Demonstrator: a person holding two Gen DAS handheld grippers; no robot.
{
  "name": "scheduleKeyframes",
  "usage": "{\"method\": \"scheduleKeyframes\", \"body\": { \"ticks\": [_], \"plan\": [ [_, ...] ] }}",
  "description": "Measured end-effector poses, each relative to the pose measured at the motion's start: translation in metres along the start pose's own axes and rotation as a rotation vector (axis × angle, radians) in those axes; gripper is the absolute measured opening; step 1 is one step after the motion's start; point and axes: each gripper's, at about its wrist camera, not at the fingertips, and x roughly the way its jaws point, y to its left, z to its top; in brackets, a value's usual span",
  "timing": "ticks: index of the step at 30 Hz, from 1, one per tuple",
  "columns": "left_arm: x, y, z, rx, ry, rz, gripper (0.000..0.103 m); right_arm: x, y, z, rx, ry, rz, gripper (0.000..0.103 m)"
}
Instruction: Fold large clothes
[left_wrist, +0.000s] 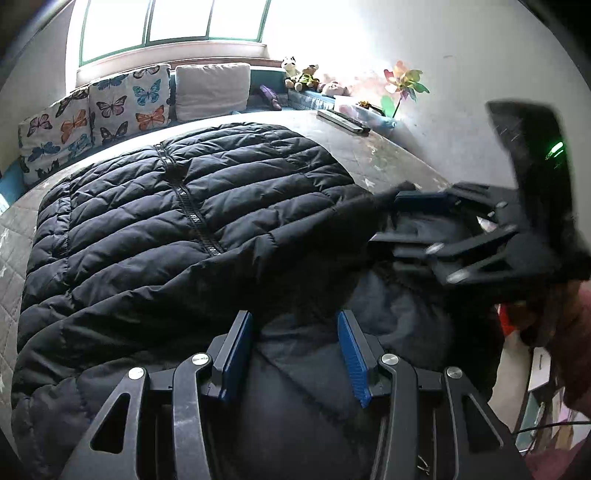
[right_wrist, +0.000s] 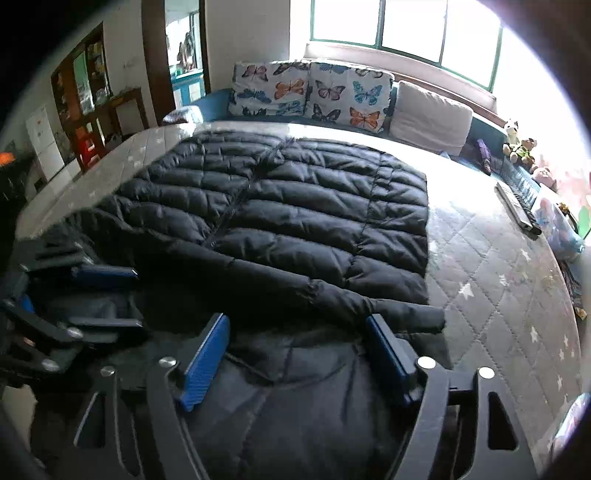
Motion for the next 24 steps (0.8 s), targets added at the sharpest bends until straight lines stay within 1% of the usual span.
{"method": "scheduleKeyframes", "body": {
  "ticks": [4,6,10,12,14,18,23,24],
  "plan": [
    [0.003,0.001,0.001,-0.003,0.002,-0.006,0.051,-0.032,0.004,-0.005,-0.008,-0.064,0.075,0.081],
    [0.002,0.003,-0.001,-0.009,0.001,-0.015,0.051,-0.039,0.008,-0.013,-0.037,-0.071,0.091,0.081],
    [0.005,0.002,-0.002,-0.001,0.002,-0.022,0.051,-0.024,0.006,-0.034,-0.082,-0.016,0.051,0.081],
    [0.006,-0.001,-0.002,0.008,0.005,-0.023,0.051,-0.016,-0.002,-0.04,-0.064,-0.001,0.071,0.081],
    [0.009,-0.005,-0.003,0.024,0.008,-0.017,0.051,-0.013,-0.006,-0.045,-0.053,-0.009,0.091,0.081],
    [0.015,-0.012,-0.005,0.05,0.013,-0.005,0.05,-0.002,-0.007,-0.052,-0.058,-0.007,0.089,0.081],
    [0.017,-0.011,-0.005,0.05,0.019,-0.019,0.051,-0.015,-0.009,-0.047,-0.045,-0.01,0.102,0.081],
    [0.017,-0.011,-0.005,0.05,0.019,-0.021,0.051,-0.023,-0.01,-0.042,-0.036,-0.028,0.105,0.081]
  ]
}}
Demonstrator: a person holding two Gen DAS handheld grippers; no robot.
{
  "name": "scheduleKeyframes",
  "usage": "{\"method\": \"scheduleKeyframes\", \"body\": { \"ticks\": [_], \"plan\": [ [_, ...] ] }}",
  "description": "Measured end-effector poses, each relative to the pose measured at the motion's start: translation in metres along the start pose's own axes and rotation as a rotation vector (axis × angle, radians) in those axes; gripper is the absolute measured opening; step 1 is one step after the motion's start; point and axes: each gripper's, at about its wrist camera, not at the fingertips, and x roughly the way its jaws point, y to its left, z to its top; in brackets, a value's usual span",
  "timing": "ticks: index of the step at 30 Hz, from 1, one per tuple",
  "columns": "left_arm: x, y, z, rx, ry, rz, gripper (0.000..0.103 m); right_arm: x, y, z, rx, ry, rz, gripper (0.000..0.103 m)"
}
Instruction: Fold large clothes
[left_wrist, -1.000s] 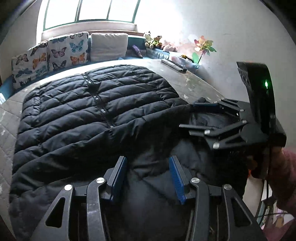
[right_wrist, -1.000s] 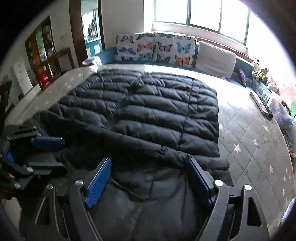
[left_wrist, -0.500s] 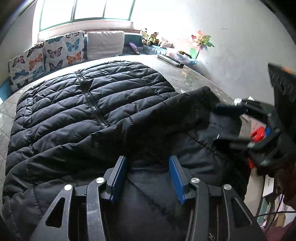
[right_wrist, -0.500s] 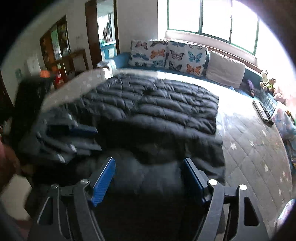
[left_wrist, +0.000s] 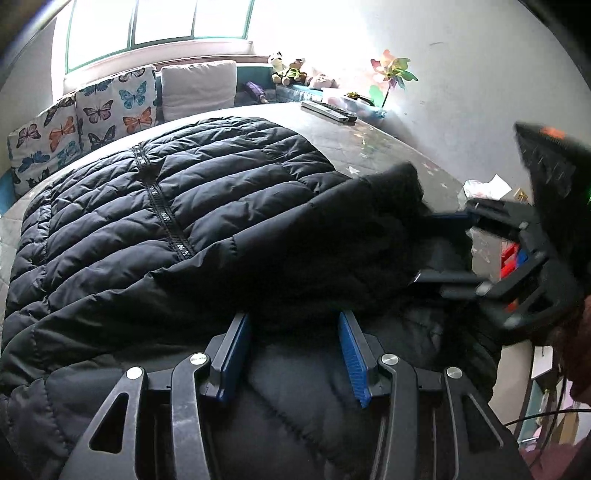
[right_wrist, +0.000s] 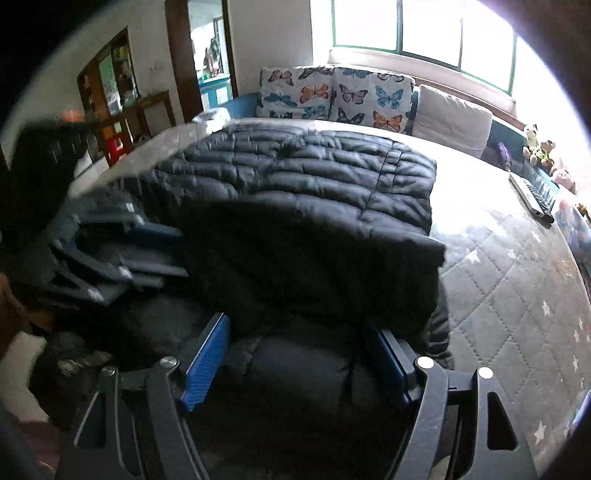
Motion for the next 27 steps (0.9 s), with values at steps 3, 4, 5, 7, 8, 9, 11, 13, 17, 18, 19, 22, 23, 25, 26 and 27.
{"method": "scheduleKeyframes", "body": {
  "ticks": [3,4,5,7,8,9,11,13,17,18,19,22,23,25,26,27],
  "plan": [
    [0.002,0.001,0.001,-0.002,0.0,-0.007,0.051,-0.011,0.0,0.014,-0.016,-0.049,-0.02,0.081],
    [0.002,0.001,0.002,-0.002,0.0,-0.006,0.051,-0.01,-0.001,0.017,-0.019,-0.053,-0.027,0.081],
    [0.002,0.001,0.002,-0.002,0.0,-0.005,0.051,-0.007,-0.003,0.02,-0.018,-0.052,-0.034,0.081],
    [0.003,0.001,0.002,-0.004,-0.003,-0.007,0.051,0.007,-0.011,0.024,0.002,-0.028,-0.045,0.081],
    [0.003,0.002,0.002,-0.005,-0.005,-0.009,0.051,0.013,-0.014,0.023,0.01,-0.011,-0.049,0.081],
    [0.004,0.001,0.003,-0.004,-0.004,-0.009,0.051,0.024,-0.019,0.02,0.018,0.019,-0.058,0.081],
    [0.006,0.001,0.003,-0.001,-0.005,-0.009,0.051,0.035,-0.026,0.01,0.031,0.026,-0.046,0.081],
    [0.008,0.0,0.003,0.007,-0.009,-0.005,0.051,0.036,-0.026,0.006,0.033,0.017,-0.051,0.081],
    [0.007,0.0,0.003,0.016,-0.001,-0.004,0.051,0.036,-0.022,0.002,0.007,0.017,-0.071,0.081],
    [0.004,0.001,0.005,0.007,0.008,-0.015,0.051,0.035,-0.022,0.002,0.004,0.017,-0.069,0.081],
    [0.0,0.003,0.006,-0.004,0.018,-0.03,0.051,0.035,-0.023,0.002,0.0,0.019,-0.065,0.081],
    [-0.023,0.003,0.009,0.013,0.014,-0.047,0.051,0.03,-0.024,-0.001,-0.014,0.017,-0.059,0.081],
    [-0.033,0.003,0.009,0.03,-0.001,-0.03,0.051,0.029,-0.025,-0.003,-0.02,0.016,-0.055,0.081],
    [-0.049,0.009,0.011,0.043,-0.027,-0.006,0.051,0.026,-0.027,-0.005,-0.016,0.013,-0.049,0.081],
    [-0.052,0.012,0.011,0.039,-0.029,0.001,0.051,0.026,-0.028,-0.006,-0.008,0.013,-0.046,0.081],
    [-0.054,0.018,0.011,0.028,-0.024,0.013,0.051,0.026,-0.028,-0.006,-0.01,0.012,-0.048,0.081]
  ]
}}
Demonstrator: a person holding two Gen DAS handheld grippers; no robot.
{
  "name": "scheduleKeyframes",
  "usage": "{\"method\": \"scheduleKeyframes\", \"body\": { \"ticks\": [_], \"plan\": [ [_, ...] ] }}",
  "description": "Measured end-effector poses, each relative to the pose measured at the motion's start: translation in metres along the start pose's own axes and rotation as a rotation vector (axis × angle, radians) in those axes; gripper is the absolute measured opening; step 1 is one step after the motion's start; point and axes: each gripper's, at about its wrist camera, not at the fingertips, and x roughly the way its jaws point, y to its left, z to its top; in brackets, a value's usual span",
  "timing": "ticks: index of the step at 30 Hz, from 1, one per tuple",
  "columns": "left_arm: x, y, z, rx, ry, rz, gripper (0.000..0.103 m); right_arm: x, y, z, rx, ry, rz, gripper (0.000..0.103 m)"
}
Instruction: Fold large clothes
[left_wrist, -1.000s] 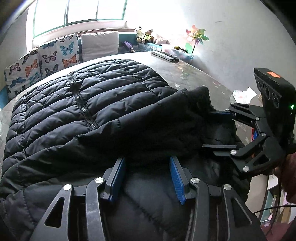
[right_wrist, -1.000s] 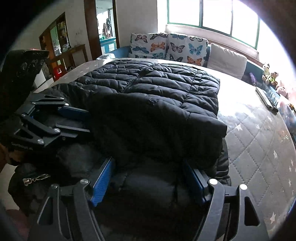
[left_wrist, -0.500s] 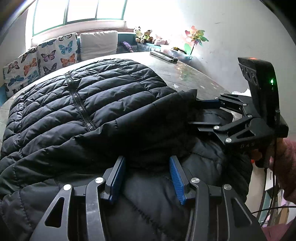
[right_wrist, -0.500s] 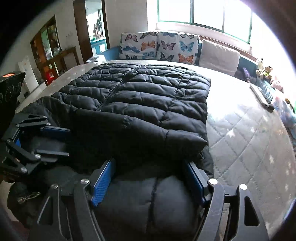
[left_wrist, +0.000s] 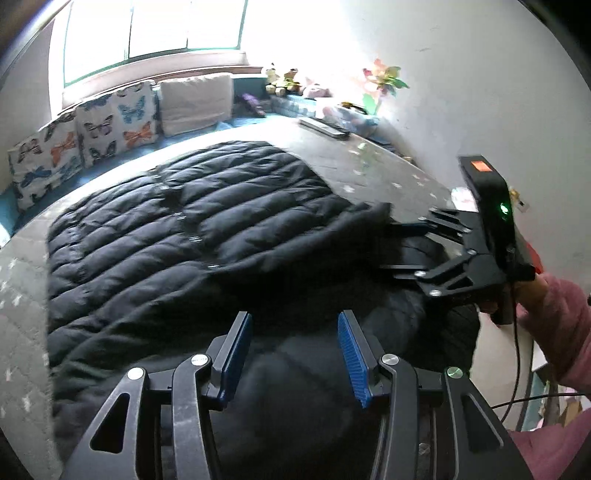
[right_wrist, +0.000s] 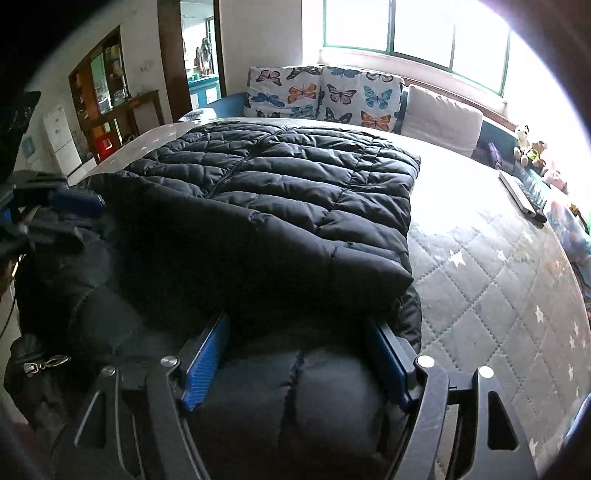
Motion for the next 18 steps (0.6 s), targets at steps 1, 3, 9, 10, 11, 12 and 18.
{"method": "scheduleKeyframes", "body": {
  "ticks": [1,3,9,10,11,12,18],
  "plan": [
    [0.0,0.007,-0.002,-0.009,0.01,0.016,0.051,0.0,0.001,0.0,-0.009,0.0,-0.005,0.081],
    [0.002,0.02,-0.008,-0.022,0.037,0.04,0.051,0.0,0.002,0.0,-0.016,0.003,-0.006,0.081],
    [0.014,0.027,-0.028,-0.007,0.009,0.034,0.051,0.001,0.002,-0.001,-0.039,0.004,-0.005,0.082],
    [0.019,0.026,-0.031,-0.006,0.014,0.038,0.051,0.001,0.003,-0.002,-0.041,0.0,-0.009,0.082],
    [0.023,0.024,-0.033,-0.001,0.018,0.043,0.051,0.002,0.004,-0.002,-0.044,-0.002,-0.013,0.082],
    [0.026,0.021,-0.034,0.009,0.019,0.047,0.051,0.002,0.005,-0.002,-0.05,-0.005,-0.017,0.082],
    [0.036,0.013,-0.035,0.04,0.046,0.086,0.051,-0.003,0.009,0.003,-0.075,0.005,-0.042,0.082]
  ]
}}
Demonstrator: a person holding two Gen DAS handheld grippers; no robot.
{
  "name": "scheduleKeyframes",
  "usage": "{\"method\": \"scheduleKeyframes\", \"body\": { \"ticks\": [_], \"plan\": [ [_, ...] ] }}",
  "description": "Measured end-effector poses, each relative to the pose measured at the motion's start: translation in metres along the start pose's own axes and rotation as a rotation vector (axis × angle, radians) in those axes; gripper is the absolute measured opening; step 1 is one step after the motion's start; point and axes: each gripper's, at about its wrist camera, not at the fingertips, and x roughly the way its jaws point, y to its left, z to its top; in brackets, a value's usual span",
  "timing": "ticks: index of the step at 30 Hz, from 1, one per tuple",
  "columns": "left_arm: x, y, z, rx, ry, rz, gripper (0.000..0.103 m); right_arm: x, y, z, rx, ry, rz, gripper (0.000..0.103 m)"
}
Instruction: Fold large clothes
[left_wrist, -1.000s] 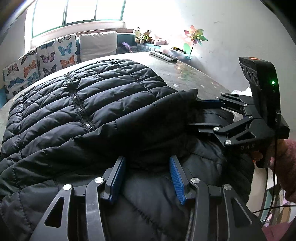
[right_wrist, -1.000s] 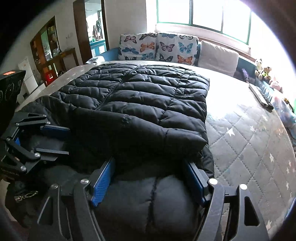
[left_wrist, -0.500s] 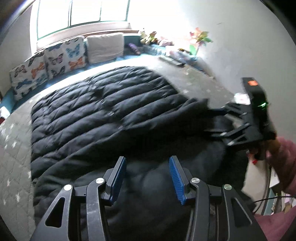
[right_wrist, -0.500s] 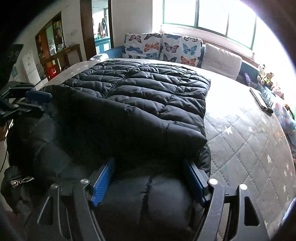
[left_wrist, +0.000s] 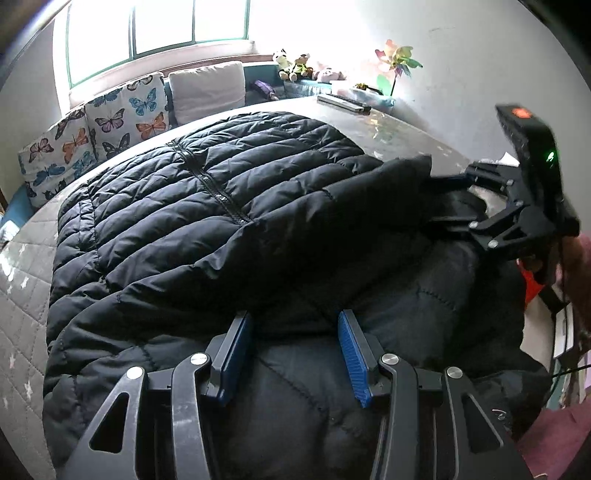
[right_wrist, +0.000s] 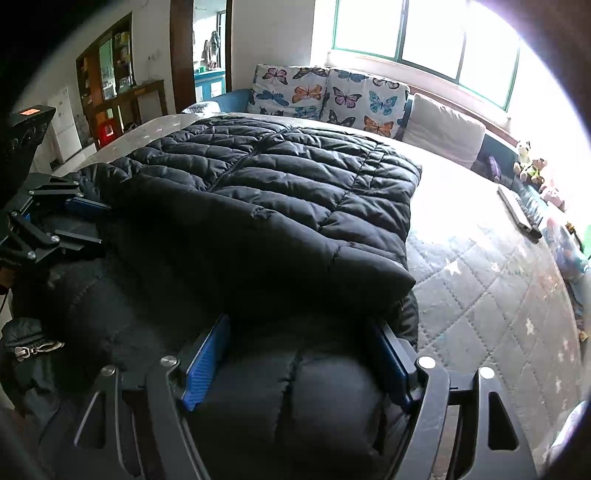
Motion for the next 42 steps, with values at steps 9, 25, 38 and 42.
{"method": "scheduleKeyframes", "body": {
  "ticks": [9,25,38,42],
  "plan": [
    [0.004,0.001,0.003,0.016,0.018,0.01,0.051,-0.061,0.015,-0.01,-0.119,-0.063,-0.036,0.082],
    [0.006,-0.002,0.008,0.034,0.051,0.034,0.051,-0.079,0.103,-0.096,-0.648,0.012,0.058,0.082],
    [0.006,-0.002,0.009,0.033,0.054,0.035,0.052,-0.055,0.152,-0.093,-0.772,-0.124,0.113,0.062],
    [0.002,0.0,0.013,0.042,0.058,0.029,0.052,-0.063,0.134,-0.068,-0.603,-0.097,0.193,0.036]
  ]
}}
